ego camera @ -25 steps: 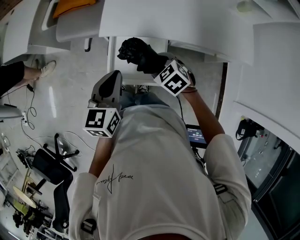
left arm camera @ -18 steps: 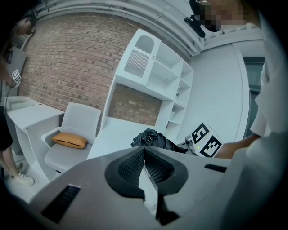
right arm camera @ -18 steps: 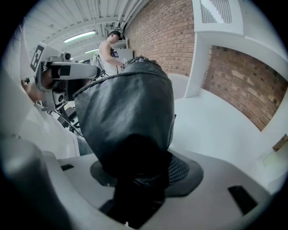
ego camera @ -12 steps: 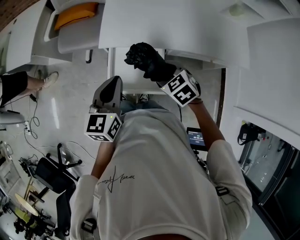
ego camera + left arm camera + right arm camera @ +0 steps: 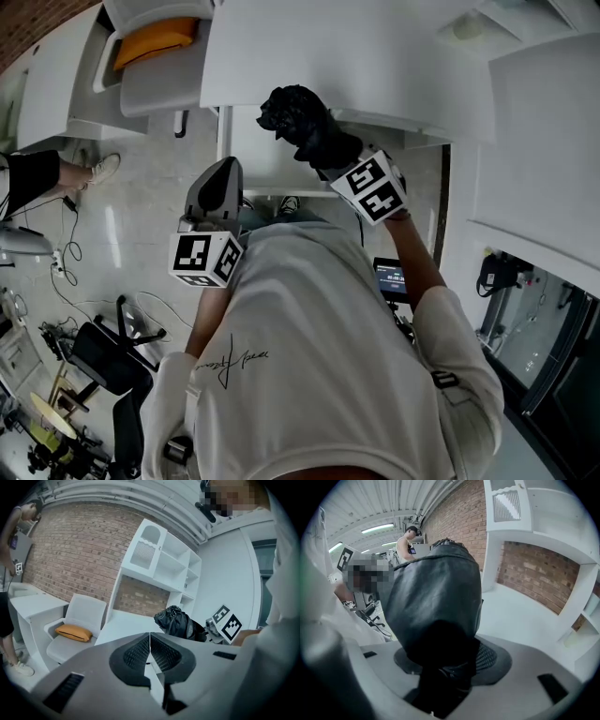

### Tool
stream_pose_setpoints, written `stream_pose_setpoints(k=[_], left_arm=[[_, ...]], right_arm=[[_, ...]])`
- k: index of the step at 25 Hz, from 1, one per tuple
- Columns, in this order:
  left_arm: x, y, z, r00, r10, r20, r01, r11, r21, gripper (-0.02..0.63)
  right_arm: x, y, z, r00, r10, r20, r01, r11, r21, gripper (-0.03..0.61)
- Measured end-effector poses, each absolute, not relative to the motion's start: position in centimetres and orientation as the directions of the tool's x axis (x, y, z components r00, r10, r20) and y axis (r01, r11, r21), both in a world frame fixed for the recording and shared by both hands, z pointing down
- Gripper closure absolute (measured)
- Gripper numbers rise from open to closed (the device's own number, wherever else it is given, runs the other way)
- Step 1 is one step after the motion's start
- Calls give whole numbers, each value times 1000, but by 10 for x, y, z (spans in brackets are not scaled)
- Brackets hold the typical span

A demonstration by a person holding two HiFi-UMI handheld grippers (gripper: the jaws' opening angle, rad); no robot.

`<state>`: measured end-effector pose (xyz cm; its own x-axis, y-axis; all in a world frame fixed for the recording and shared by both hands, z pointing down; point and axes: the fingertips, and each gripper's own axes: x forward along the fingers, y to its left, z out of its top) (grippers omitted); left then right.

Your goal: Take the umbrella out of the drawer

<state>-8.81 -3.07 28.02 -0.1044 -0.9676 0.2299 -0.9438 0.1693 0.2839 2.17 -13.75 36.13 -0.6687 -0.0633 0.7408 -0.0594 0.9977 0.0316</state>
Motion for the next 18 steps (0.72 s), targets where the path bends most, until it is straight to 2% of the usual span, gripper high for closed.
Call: stream_pose_setpoints(k=[18], left_arm=[[-78,-34,258,-82,-981,178,-950,131,284,597]], right_arm=[[51,-144,309,-761,-171,625,-170,984,62,339]])
